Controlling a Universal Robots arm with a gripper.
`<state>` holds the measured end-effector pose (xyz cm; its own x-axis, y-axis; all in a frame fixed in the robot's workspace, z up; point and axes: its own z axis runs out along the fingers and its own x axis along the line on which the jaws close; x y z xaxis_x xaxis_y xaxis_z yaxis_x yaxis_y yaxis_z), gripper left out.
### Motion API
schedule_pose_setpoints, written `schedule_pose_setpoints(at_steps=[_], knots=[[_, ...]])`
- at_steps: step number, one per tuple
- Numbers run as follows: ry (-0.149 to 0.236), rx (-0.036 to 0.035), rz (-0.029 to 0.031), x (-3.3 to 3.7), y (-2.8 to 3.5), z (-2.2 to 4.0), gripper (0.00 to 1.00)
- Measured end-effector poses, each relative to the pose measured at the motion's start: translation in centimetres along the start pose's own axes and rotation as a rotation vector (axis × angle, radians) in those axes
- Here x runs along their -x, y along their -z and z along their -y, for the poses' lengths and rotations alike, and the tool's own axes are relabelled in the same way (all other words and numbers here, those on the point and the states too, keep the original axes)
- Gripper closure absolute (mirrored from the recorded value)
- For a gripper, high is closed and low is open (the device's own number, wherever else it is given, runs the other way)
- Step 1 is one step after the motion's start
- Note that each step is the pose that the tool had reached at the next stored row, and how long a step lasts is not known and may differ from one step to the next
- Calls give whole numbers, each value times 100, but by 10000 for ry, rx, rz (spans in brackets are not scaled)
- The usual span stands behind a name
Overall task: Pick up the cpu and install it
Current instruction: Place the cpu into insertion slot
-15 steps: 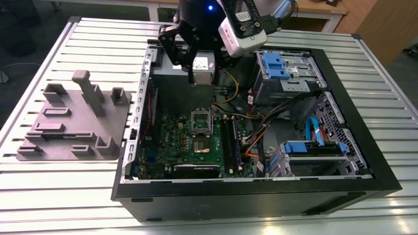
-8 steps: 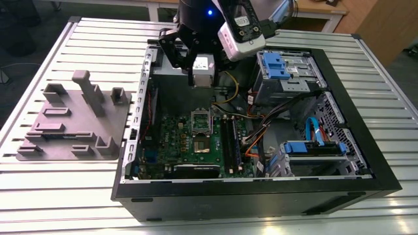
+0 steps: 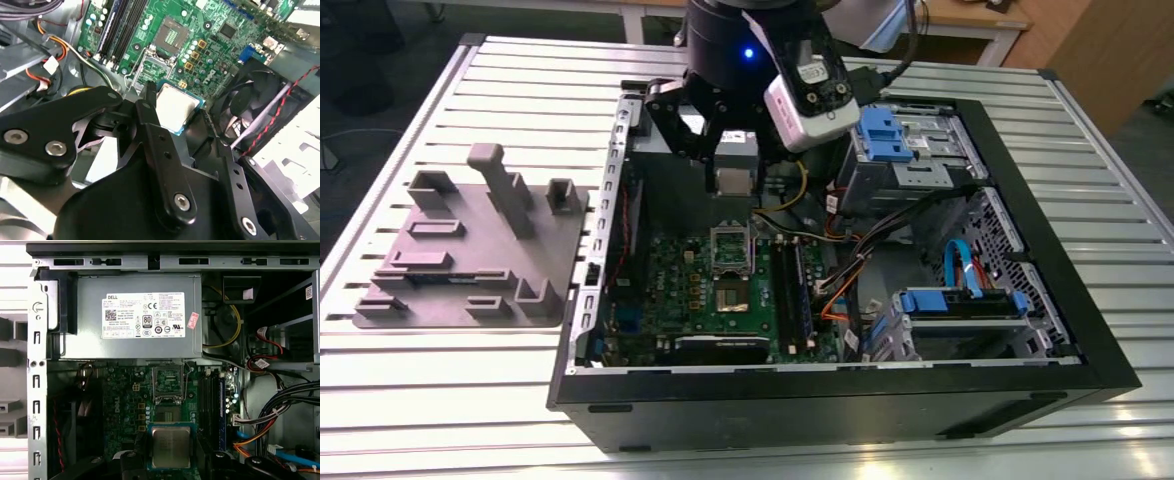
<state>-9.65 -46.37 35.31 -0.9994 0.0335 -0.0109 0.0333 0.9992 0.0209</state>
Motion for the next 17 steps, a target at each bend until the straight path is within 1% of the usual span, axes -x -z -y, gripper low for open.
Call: schedule_pose_setpoints(at_steps=[5, 7, 13, 14, 17], knots=[[24, -2, -1, 42, -92, 0, 53], [48, -1, 0, 45, -121, 1, 53], [51, -3, -1, 45, -124, 1, 53], [54, 1, 0, 45, -133, 1, 53], [111, -1, -2, 44, -185, 2, 53]])
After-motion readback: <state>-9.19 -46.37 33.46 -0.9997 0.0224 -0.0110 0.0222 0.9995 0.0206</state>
